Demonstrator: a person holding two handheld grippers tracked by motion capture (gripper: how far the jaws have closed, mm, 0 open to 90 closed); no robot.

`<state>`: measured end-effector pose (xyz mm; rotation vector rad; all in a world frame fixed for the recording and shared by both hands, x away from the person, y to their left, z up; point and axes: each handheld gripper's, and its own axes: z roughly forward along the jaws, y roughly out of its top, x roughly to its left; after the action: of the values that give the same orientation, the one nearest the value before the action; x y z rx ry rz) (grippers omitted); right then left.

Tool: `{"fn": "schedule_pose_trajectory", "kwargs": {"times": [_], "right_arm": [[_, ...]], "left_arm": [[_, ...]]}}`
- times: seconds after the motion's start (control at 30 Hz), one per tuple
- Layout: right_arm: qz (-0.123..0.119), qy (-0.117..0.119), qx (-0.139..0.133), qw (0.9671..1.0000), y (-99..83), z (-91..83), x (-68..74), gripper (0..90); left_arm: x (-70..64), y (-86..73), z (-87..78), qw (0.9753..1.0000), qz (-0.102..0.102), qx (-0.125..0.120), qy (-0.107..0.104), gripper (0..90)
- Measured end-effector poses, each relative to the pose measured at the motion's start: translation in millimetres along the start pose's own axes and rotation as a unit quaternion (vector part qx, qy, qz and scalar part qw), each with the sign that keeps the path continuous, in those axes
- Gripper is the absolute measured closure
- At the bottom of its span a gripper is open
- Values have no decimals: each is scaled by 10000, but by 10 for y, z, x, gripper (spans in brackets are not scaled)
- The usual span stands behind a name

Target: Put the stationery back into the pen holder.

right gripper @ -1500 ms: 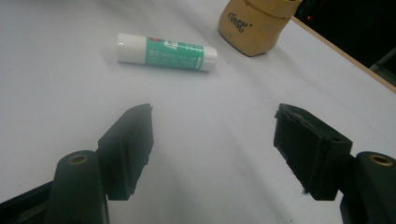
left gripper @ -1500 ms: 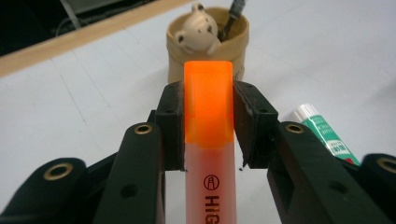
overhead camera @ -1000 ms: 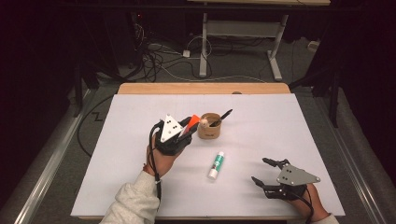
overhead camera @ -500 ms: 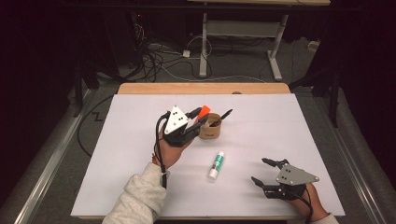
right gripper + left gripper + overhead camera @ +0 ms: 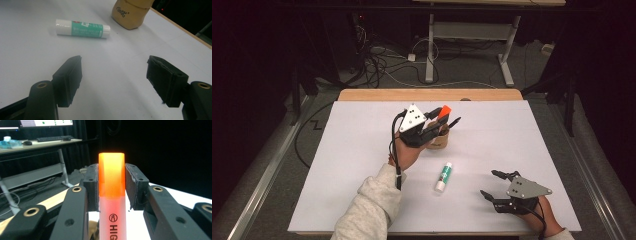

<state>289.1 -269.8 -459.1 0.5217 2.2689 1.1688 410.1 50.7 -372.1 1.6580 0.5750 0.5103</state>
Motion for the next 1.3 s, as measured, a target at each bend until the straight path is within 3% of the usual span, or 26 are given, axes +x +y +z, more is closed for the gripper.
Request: {"fn": "schedule_pose_trajectory", "kwargs": {"times": [0.3,0.73,1.3], "right_arm": [[-13,28,23,10000,-9,5,0,291],[-55,109,35,9999,-13,12,9,294],[-94,160,48,9998,-10,17,25,296]], "left_arm": [[122,19,278,10000,-51,47,-10,644],[284,-111,585,9999,-91,135,-30,644],[326,-283,638,9987,-131,482,64,643]]}}
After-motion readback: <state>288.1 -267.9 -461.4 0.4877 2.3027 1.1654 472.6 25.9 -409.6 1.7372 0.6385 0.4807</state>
